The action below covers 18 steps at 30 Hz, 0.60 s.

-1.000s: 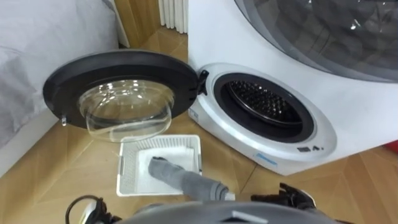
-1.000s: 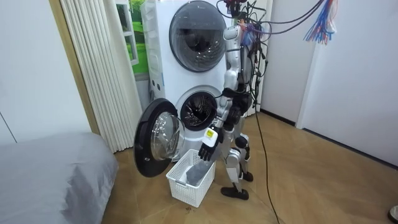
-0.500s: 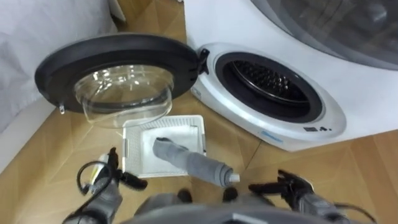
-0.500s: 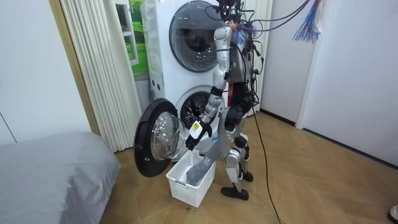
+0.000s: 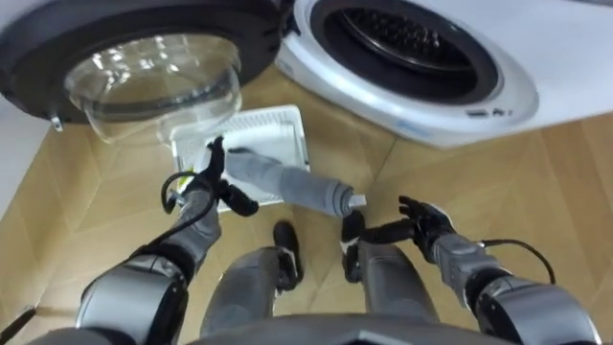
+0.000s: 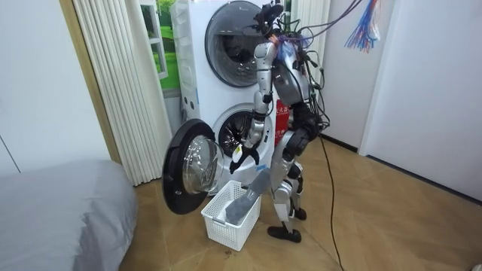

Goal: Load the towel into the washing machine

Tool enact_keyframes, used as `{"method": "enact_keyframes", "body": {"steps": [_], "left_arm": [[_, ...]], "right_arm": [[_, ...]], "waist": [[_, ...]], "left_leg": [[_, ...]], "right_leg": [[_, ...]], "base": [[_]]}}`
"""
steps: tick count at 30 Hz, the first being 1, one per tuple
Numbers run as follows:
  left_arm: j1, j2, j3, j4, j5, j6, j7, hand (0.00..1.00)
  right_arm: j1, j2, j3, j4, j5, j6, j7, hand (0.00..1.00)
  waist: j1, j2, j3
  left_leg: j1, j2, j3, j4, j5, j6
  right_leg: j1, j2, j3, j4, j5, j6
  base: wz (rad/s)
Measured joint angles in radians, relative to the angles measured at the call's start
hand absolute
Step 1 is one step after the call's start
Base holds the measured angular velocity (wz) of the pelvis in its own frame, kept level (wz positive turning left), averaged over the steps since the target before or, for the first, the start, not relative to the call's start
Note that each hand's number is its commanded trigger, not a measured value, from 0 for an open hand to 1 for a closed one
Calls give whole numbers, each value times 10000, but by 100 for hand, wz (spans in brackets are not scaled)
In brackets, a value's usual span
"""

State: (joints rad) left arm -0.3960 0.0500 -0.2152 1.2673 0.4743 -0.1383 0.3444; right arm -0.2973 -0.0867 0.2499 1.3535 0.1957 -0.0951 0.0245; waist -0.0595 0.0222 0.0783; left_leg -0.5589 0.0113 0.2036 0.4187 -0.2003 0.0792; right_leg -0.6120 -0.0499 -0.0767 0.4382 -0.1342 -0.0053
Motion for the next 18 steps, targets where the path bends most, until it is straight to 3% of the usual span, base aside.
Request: {"method": "enact_keyframes", "body": {"steps": [2,5,12,18], "left_arm": [[-379,-3,-650,10,-2,-22,167,0],[-897,62,-1066,52,296,-168,465,0],[-1463,104,-1841,-55,719,-280,1095,0],[-1885,204,-2591,-57,909,-365,1212,0]], "right_arm": [[-129,13,248,-54,358,8,-44,0],[-350,9,387,-342,397,-13,-117,0],[-387,45,811,-1343,393,-139,-299,0],[-436,12,936,-2113,619,-241,-467,0]], "waist": [[-147,37,31],[-463,149,154],[-756,171,187],[-962,178,194]], "left_leg": [[-607,58,77,360,-5,16],[-1241,114,139,670,-17,30],[-2688,301,415,1410,-76,53],[-3979,549,485,2575,-417,62]], "right_leg": [[-653,1,85,359,24,-39],[-1304,24,202,653,52,-84],[-2875,166,586,1307,118,-186],[-4176,194,650,2272,-50,-300]], "base": [[-11],[-4],[-12],[-8]]}}
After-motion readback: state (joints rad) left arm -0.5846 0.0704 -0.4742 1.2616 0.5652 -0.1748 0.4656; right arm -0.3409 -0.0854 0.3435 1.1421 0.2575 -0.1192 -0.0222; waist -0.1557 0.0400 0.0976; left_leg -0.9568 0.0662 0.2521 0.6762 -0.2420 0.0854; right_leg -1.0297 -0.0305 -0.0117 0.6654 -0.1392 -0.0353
